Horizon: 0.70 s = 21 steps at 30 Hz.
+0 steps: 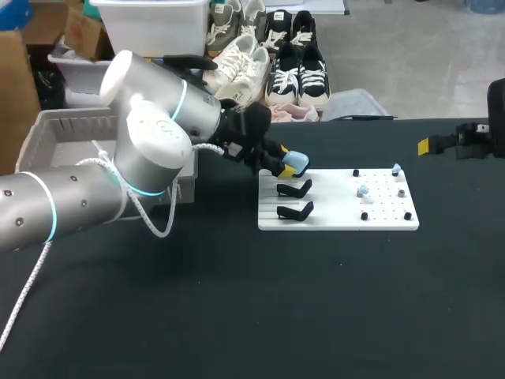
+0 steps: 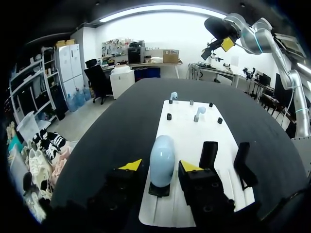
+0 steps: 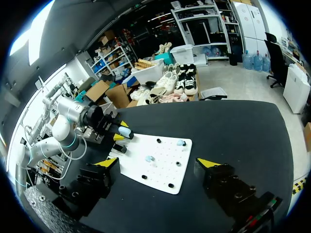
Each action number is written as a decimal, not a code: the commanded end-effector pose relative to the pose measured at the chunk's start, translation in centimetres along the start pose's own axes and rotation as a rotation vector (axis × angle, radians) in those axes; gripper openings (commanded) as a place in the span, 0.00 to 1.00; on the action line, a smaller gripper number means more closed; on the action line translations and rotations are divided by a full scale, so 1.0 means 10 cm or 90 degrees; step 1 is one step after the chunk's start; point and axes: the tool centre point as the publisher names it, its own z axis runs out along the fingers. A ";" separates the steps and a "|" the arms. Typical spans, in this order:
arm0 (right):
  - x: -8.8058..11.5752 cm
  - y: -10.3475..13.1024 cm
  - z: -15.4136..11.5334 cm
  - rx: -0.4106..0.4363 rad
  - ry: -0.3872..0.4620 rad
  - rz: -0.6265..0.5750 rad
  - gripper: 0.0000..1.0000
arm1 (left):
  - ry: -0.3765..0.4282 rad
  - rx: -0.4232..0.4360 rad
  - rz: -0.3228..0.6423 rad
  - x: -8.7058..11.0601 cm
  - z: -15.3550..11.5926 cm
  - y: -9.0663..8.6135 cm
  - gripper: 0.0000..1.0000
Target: Pick up each earbud case from the left stands, insert the matching earbuds, close the lid, and place the case in the box.
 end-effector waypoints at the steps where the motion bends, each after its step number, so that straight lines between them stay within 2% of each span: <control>1: 0.00 -0.02 0.00 -0.004 0.001 -0.001 1.00 | -0.001 0.005 0.000 0.00 0.01 0.04 0.46; 10: 0.00 -0.02 0.00 -0.004 0.001 -0.001 1.00 | -0.003 0.008 -0.002 0.01 0.02 0.03 0.43; 21: 0.00 -0.02 0.00 -0.004 0.001 -0.001 1.00 | -0.004 0.007 -0.003 0.02 0.02 0.03 0.24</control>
